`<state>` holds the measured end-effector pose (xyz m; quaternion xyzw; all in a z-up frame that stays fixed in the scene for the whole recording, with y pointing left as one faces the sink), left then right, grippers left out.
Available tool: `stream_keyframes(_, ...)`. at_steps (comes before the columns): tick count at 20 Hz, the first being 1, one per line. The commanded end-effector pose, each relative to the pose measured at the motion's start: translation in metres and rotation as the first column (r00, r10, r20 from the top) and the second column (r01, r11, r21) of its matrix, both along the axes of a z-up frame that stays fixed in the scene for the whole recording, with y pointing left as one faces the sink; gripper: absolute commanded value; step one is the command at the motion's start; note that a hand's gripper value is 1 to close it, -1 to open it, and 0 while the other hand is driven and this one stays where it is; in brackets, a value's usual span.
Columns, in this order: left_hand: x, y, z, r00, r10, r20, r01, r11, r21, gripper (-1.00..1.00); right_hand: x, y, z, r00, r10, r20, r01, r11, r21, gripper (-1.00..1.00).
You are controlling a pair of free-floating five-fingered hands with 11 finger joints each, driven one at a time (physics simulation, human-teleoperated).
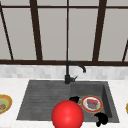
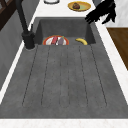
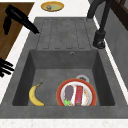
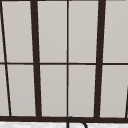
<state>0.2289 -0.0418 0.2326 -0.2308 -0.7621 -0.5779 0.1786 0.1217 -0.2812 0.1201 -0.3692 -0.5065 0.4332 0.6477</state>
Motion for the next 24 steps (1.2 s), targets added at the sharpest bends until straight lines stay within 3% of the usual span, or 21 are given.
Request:
stream_keyframes(1,0.0,0.0,0.022,0.992,-0.119,0.042,0.119,0.9928,0.017,-1.0,0.0,0.0,0.0,1.0,0.0,0.0,0.0,1.0,0.0,0.0)
stream_keyframes(7,0.0,0.0,0.043,0.9912,-0.12,0.056,0.118,0.9922,0.042,-1.0,0.0,0.0,0.0,1.0,0.0,0.0,0.0,1.0,0.0,0.0)
stream_keyframes(9,0.001,0.0,0.04,0.9914,-0.125,0.039,0.123,0.991,0.053,-1.0,0.0,0.0,0.0,1.0,0.0,0.0,0.0,1.0,0.0,0.0)
stream_keyframes(13,0.005,-0.001,0.04,0.9917,-0.125,0.03,0.124,0.9915,0.039,-1.0,0.0,0.0,0.0,1.0,0.0,0.0,0.0,1.0,0.0,0.0)
stream_keyframes(16,0.006,-0.013,0.037,0.994,-0.107,0.024,0.107,0.9942,0.01,-1.0,0.0,0.0,0.0,1.0,0.0,0.0,0.0,1.0,0.0,0.0)
stream_keyframes(21,0.025,-0.036,0.018,0.9975,-0.053,0.047,0.051,0.998,0.038,-1.0,0.0,0.0,0.0,1.0,0.0,0.0,0.0,1.0,0.0,0.0)
stream_keyframes(24,0.027,-0.048,0.012,0.9962,-0.08,0.036,0.079,0.9966,0.022,-1.0,0.0,0.0,0.0,1.0,0.0,0.0,0.0,1.0,0.0,0.0)
